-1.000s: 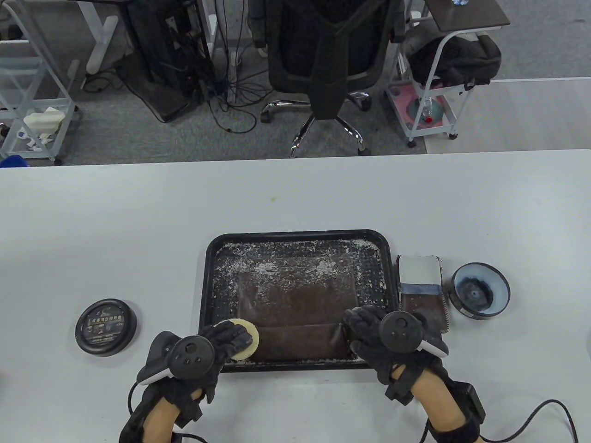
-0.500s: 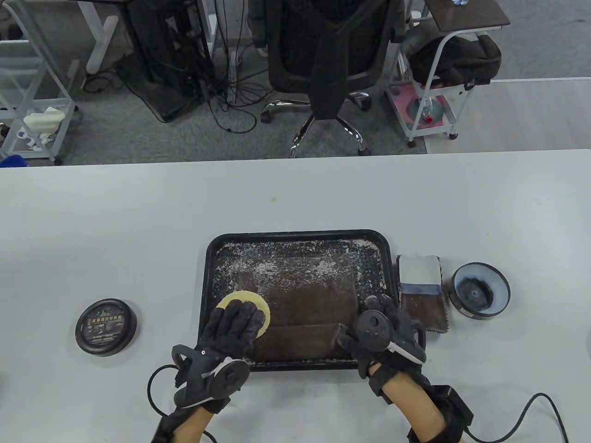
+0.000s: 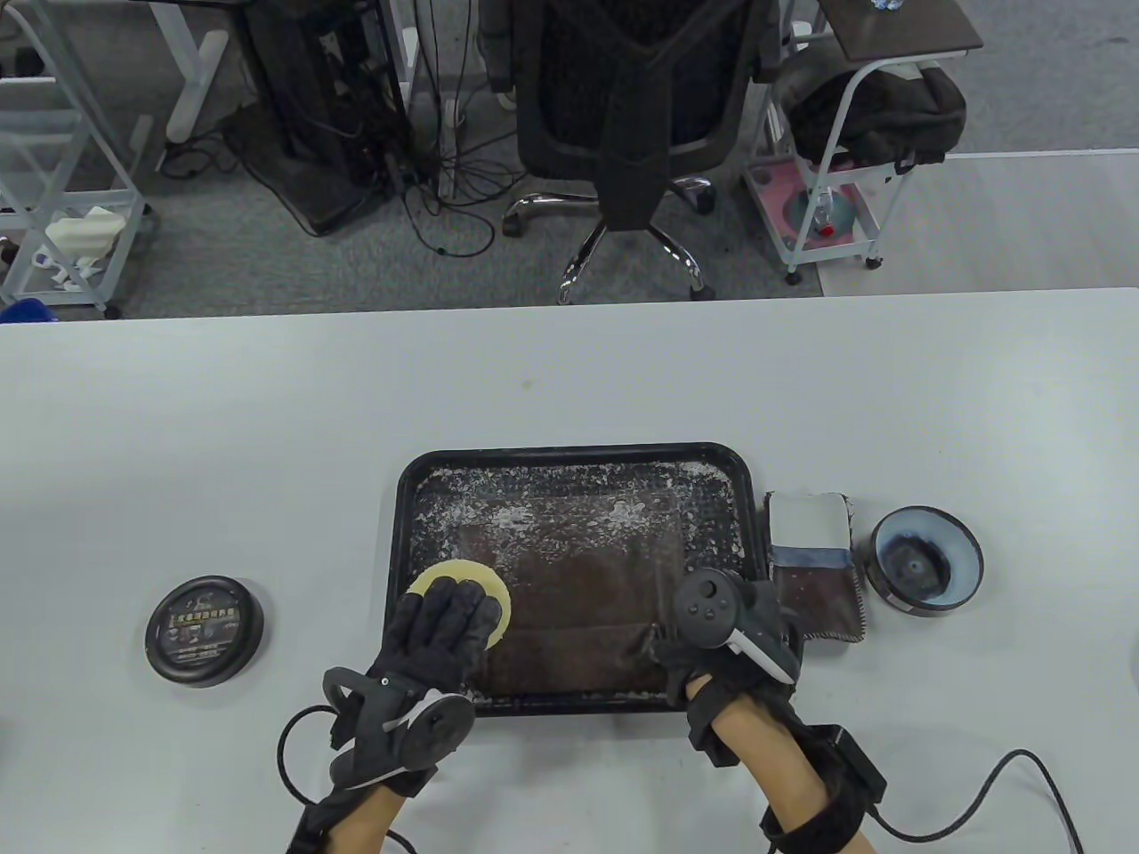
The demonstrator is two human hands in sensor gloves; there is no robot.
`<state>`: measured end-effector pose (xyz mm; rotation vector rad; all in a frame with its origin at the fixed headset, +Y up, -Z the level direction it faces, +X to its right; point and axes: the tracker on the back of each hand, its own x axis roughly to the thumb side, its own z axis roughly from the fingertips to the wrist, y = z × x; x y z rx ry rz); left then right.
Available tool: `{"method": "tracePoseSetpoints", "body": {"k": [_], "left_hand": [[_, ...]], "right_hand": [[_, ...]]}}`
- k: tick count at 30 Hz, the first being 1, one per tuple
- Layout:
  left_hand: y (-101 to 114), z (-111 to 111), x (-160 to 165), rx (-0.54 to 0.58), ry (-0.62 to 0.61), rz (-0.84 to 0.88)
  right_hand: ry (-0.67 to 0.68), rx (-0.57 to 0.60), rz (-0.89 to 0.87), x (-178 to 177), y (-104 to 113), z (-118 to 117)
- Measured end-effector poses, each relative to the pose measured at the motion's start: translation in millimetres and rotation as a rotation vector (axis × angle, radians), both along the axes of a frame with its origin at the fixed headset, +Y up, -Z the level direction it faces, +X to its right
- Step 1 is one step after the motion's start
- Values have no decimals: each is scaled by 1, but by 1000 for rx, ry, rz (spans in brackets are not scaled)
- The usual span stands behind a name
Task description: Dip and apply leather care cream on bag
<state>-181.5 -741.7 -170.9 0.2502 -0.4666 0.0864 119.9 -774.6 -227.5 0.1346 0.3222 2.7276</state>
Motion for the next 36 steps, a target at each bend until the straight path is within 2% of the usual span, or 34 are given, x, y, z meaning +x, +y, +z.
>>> {"method": "tracePoseSetpoints", "body": {"k": [2,11,19,28,36], "left_hand": [[0,0,-1,-5,3,2],[4,-3,-17,18,51,47],[1,-6,-25,-6,67,48],[2,-8,-29,-6,84,56],[1,-8,-30,-8,93,56]], "right_hand": [[7,28,-36,-1,4,1],[-30,261,-216,14,60,10],[-79,295,-335,31,93,7],[-136,439,-238,66,147,13],[-187,478,-111,89,177,17]]}}
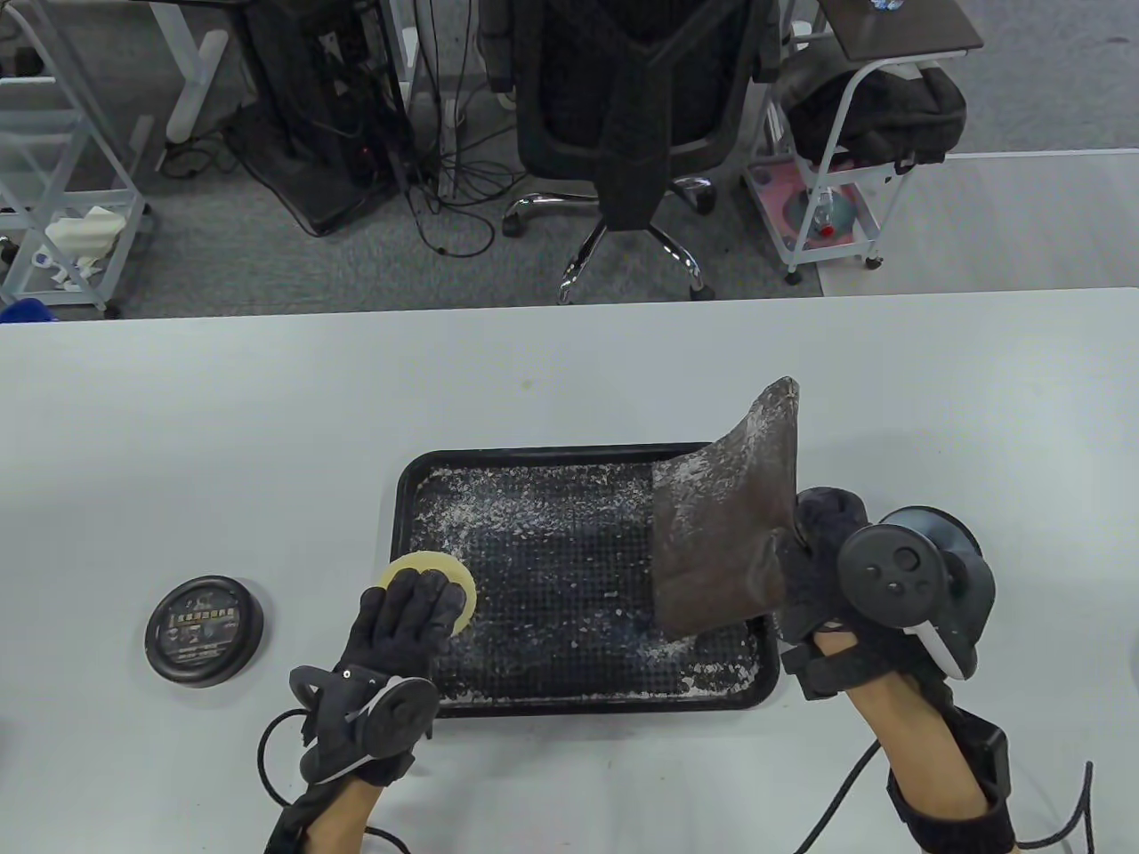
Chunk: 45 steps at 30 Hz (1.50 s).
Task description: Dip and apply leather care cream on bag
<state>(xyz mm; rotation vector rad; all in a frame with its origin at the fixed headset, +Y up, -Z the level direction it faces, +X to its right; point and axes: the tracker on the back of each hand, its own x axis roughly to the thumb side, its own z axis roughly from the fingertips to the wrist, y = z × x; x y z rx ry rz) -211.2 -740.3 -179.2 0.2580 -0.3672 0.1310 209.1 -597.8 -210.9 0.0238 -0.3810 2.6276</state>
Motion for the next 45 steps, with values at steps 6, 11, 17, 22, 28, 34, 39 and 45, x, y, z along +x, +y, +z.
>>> {"method": "tracePoseSetpoints", "body": {"k": [6,11,17,22,28,34,39,45], "left_hand": [[0,0,-1,1,3,-3],[0,-1,-2,1,4,-3],[0,-1,-3,15,13,-3],[1,-2,-6,25,30,7],[6,0,-14,75,66,1],[10,1,-21,99,112,39],[11,0,-26,99,130,50],[11,1,-28,103,124,60]], "right_hand": [[16,29,78,-5,11,5],[57,52,140,-24,17,7],[149,70,85,-58,20,2],[265,64,8,-104,11,-7],[356,6,18,-169,-13,-21],[418,-102,49,-220,-49,-35],[454,-200,66,-250,-86,-43],[505,-270,121,-271,-122,-42]]}}
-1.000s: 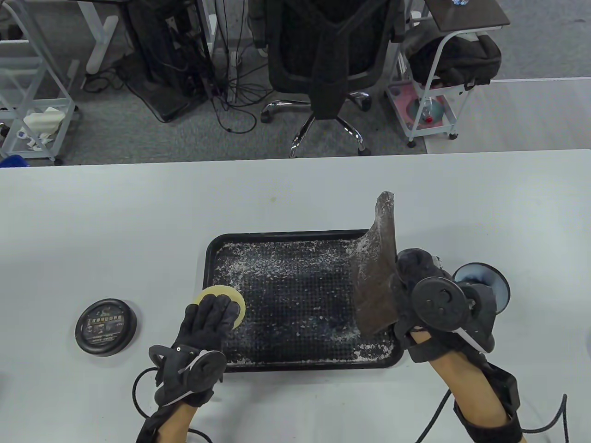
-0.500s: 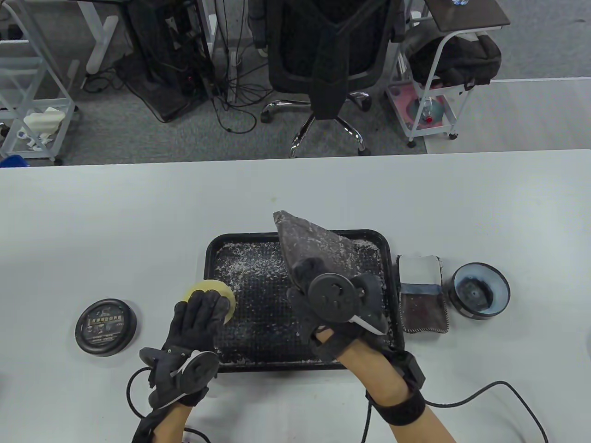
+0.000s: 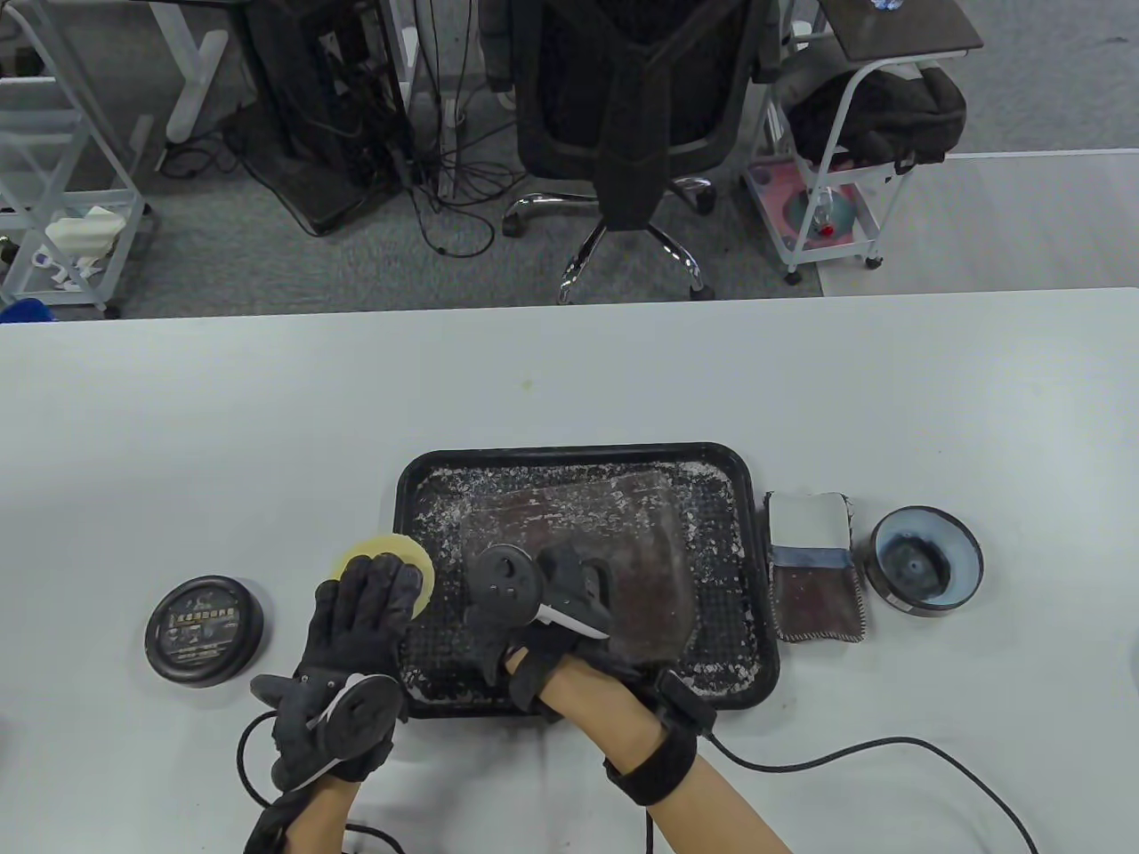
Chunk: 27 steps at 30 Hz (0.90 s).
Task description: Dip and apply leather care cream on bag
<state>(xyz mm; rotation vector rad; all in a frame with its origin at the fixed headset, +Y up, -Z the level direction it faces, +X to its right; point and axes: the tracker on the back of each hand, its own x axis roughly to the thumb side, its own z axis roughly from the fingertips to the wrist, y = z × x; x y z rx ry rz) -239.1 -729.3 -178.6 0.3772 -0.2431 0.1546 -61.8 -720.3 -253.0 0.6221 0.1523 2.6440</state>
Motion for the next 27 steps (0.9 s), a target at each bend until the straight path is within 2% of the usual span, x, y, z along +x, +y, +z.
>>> {"method": "tracePoseSetpoints", "body": {"k": [9,14,20,24,27], "left_hand": [[-1,0,3,-10,-11,-10],[-2,0,5,-16,-24,-13],[-3,0,8,-19,-30,-21],[-4,1,9,-9,-17,-24],[-4,1,10,-11,-17,-25]], "right_hand": [[90,-155,-17,-8,-29,5],[90,-132,-115,11,-18,10],[-33,-5,-147,76,9,15],[-191,118,-154,141,18,17],[-301,257,-226,194,22,22]]}}
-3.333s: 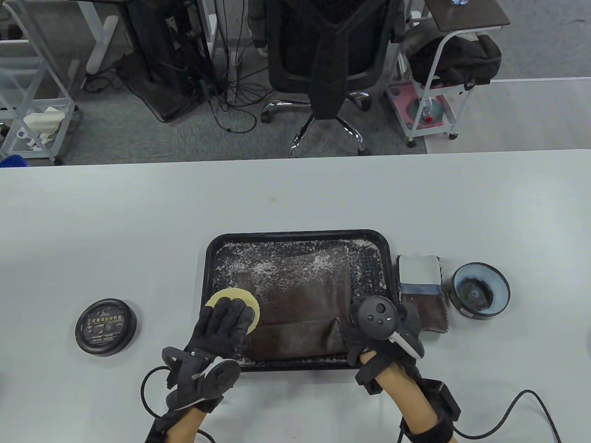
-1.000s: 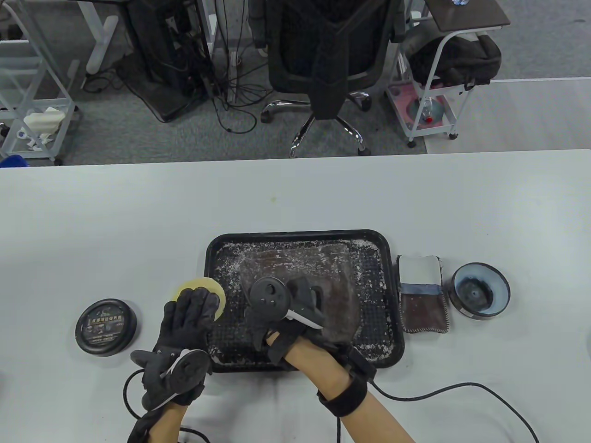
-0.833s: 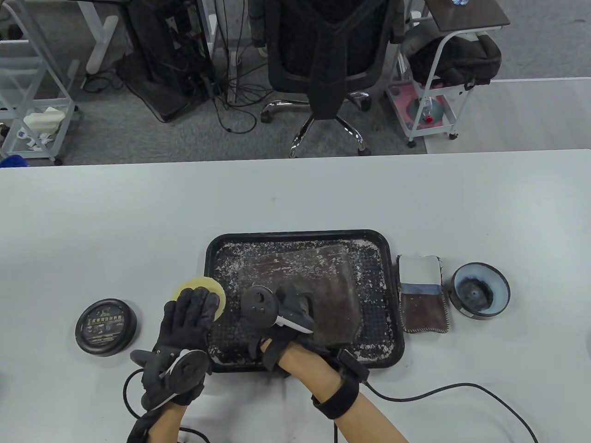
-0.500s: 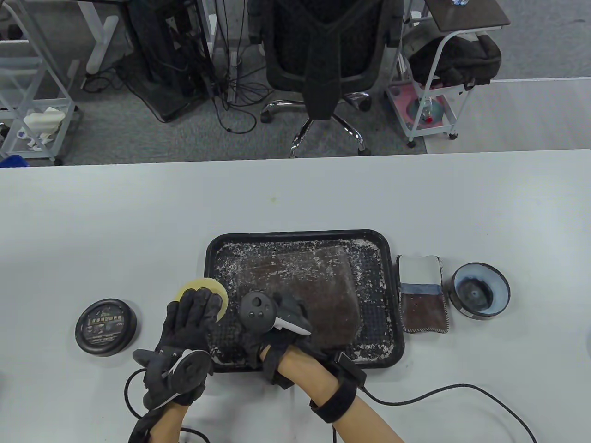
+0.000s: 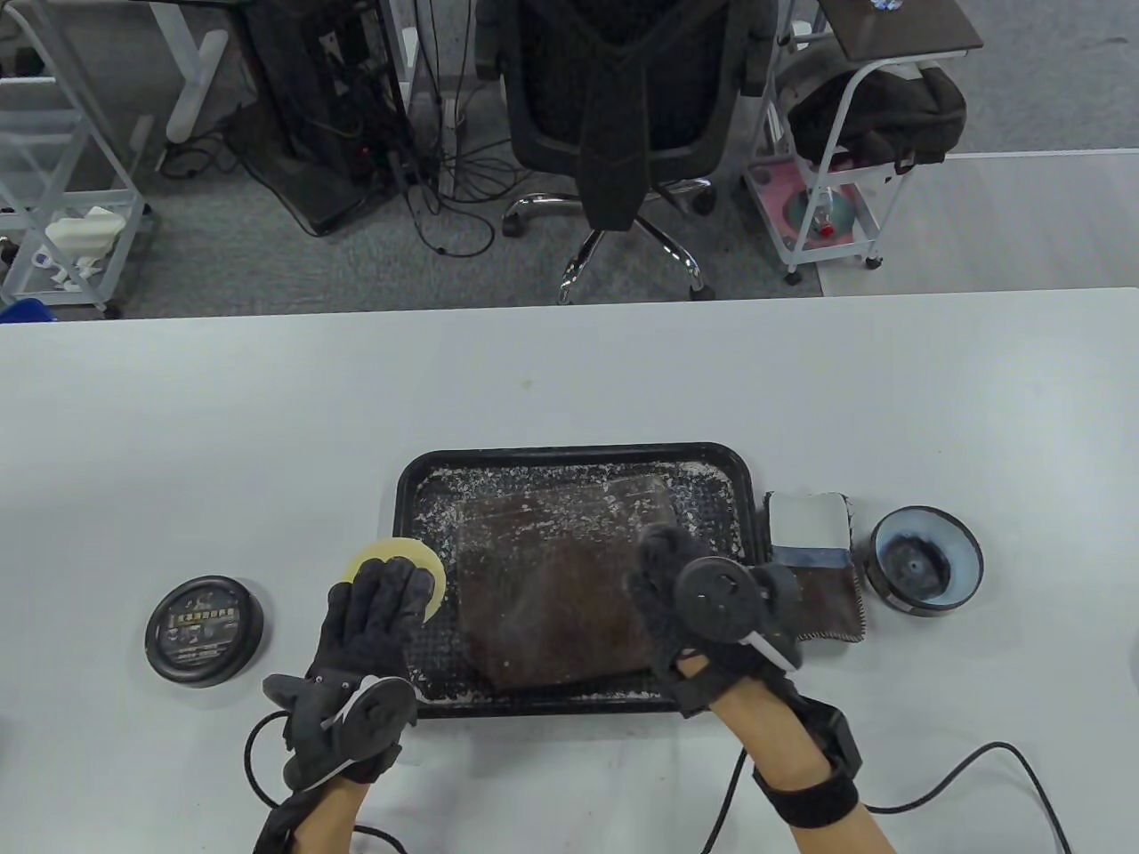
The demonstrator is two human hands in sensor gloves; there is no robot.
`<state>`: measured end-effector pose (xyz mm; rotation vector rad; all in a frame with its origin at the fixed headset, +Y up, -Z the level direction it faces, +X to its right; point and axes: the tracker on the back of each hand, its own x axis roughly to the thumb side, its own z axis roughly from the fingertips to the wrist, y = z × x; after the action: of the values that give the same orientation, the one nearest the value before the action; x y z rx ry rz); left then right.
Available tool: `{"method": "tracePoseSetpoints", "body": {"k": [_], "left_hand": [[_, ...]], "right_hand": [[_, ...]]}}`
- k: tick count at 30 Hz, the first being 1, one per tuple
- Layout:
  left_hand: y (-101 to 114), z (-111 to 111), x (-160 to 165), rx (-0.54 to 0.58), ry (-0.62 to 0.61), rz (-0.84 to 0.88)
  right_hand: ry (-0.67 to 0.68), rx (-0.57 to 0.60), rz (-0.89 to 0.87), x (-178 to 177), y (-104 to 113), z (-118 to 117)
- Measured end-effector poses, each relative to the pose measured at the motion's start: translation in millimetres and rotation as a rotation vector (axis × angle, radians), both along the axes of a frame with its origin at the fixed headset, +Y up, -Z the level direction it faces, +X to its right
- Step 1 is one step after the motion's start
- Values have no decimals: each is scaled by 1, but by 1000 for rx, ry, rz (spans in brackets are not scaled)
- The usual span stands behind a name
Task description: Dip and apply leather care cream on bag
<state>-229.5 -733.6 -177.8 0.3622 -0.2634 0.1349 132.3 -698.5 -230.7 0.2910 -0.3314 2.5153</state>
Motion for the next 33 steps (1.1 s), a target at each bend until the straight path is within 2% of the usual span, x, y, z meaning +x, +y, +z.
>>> {"method": "tracePoseSetpoints", "body": {"k": [4,9,16,22,26,30,33], "left_hand": [[-1,0,2,-4,0,-3],[-2,0,0,0,23,-1],[-4,-2,-1,-22,34,5],[-5,-2,-2,-23,42,14],[-5,-3,-3,-33,47,21],[-6,-4,-4,-42,48,24],[-7,-4,-4,-50,45,26]], "right_hand": [[-166,-2,-86,73,-5,6],[-374,-17,-100,142,-18,17],[-619,-89,-206,213,-37,29],[-814,-209,-388,252,-57,35],[-879,-322,-469,268,-72,34],[-901,-399,-490,273,-85,32],[-911,-426,-430,270,-86,29]]}}
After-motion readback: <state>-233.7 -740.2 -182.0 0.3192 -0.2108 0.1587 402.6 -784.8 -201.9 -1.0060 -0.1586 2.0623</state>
